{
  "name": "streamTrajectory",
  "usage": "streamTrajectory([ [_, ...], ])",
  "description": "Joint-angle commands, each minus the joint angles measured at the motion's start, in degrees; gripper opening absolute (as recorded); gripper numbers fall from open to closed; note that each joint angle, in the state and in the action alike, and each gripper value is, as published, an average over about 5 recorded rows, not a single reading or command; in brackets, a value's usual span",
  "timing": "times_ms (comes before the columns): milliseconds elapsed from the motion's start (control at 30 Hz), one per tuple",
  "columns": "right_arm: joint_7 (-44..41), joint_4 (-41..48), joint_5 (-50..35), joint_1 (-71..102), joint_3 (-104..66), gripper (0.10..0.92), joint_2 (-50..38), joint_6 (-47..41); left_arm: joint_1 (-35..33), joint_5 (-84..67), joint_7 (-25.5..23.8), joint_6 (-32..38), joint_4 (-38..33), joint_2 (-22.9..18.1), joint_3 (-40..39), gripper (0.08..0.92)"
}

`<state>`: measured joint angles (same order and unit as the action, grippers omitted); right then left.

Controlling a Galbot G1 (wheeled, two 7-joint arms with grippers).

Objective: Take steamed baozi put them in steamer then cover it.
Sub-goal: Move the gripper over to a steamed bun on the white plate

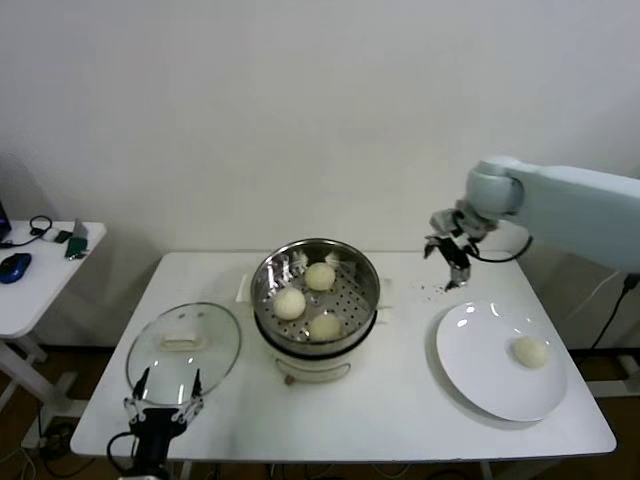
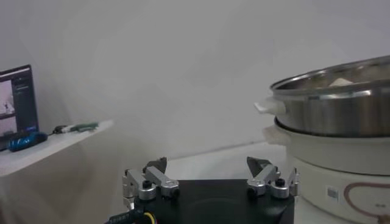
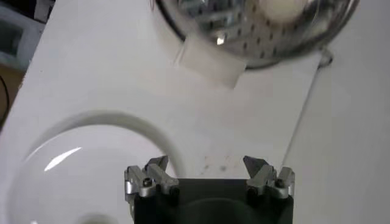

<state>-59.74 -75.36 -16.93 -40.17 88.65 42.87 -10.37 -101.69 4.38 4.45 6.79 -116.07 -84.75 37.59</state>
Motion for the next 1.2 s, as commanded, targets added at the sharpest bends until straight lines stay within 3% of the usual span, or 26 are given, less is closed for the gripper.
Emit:
streamTrajectory([
  [33,-1.2,3.7,8.7,17.7,-11.6,0.823,-13.9,-3.8,-0.3,0.8,0.0,-0.4,-0.1,-0.2,0.0,0.823],
  [433,-2.8,12.3,21.2,34.9,-29.6,0.823,-13.6,3.2,-0.4,3.0,0.2,-1.2,-0.1,-1.2,0.0,0.823],
  [1200,-3.6,21.2,25.7,40.1,-36.3,0.823,-8.2,6.2,-0.5,4.2,0.4,-1.6,0.5,-1.7,0.2,0.823],
])
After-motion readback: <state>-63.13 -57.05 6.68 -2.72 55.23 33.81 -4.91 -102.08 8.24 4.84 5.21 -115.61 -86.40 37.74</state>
